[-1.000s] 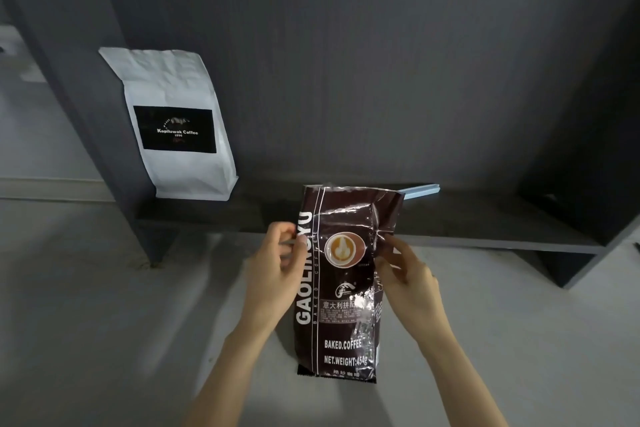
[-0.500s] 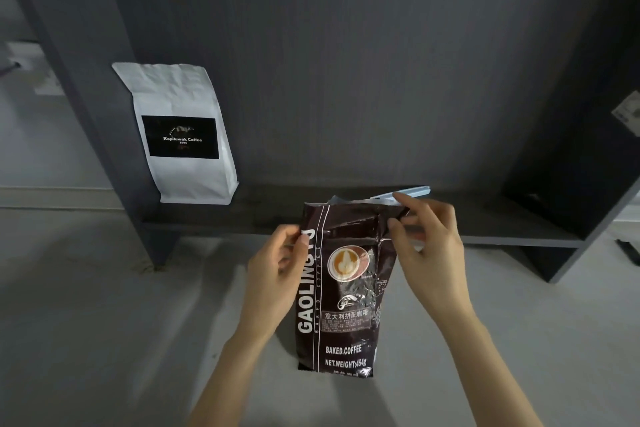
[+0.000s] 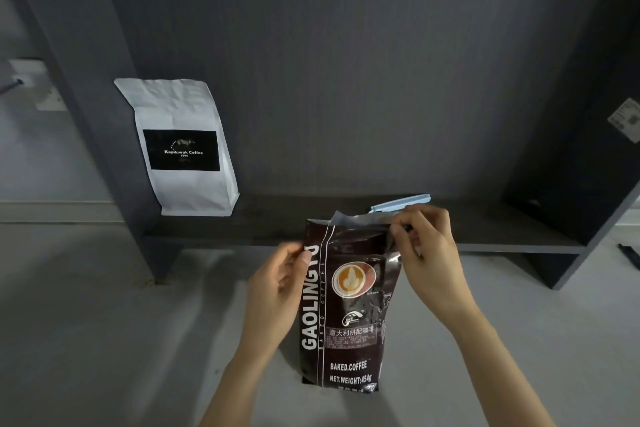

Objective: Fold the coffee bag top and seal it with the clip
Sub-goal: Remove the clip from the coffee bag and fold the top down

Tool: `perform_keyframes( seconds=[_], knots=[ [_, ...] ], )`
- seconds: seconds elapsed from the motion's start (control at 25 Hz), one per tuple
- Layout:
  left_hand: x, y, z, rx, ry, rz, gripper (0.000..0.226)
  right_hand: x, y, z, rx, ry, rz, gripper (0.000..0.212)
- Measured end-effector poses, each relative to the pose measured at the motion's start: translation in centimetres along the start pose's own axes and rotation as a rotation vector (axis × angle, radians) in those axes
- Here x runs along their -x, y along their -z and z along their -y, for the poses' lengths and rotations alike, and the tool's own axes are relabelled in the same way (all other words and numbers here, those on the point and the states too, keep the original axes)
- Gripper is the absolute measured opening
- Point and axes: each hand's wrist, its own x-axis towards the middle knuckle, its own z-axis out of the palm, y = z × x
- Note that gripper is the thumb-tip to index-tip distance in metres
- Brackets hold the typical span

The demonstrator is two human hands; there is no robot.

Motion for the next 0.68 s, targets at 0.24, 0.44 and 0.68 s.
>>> perform_keyframes(
  seconds=[0.24,0.44,0.68],
  knots=[
    [-0.2,0.0,0.0,0.024,-0.004,0.003,0.021,-0.9,1.3,0.9,-0.313,-0.146,0.194,0.023],
    [0.2,-0.3,0.4,0.082,0.035,0.014,0.015,1.5,0.2,-0.8,-0.403,-0.293,0.035,0.047],
    [0.4,-0.5,0.3,0.122,0.049,-0.007,0.015,3.7,-1.6,-1.8,-0.473,-0.410,0.024,0.058]
  ],
)
